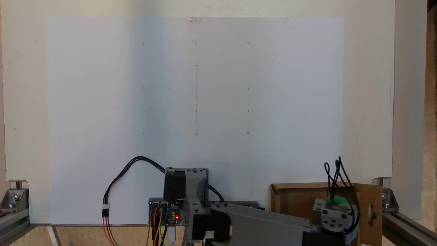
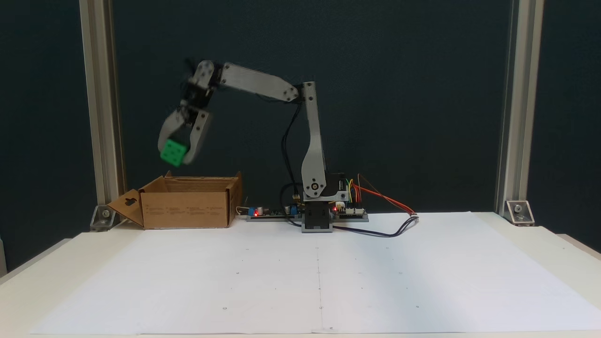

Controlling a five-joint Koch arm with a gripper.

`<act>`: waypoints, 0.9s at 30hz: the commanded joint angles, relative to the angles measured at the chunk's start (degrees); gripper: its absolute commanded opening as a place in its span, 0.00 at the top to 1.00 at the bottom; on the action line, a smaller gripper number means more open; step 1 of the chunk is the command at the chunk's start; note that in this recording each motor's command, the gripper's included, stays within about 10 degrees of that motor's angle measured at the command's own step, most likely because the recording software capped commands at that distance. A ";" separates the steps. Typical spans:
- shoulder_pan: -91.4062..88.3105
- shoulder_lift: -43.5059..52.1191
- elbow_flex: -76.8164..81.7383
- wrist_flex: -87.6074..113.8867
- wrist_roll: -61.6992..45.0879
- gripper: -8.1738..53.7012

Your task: Grasp a green dice and put it in the bin.

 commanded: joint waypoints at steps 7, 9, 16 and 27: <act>9.49 -8.79 -2.72 -1.32 -10.72 0.68; 10.90 -10.20 -2.11 -1.23 -12.13 0.68; 11.95 -11.43 -1.49 -1.58 -14.50 0.68; 11.25 -10.20 -1.76 -20.63 -8.70 0.17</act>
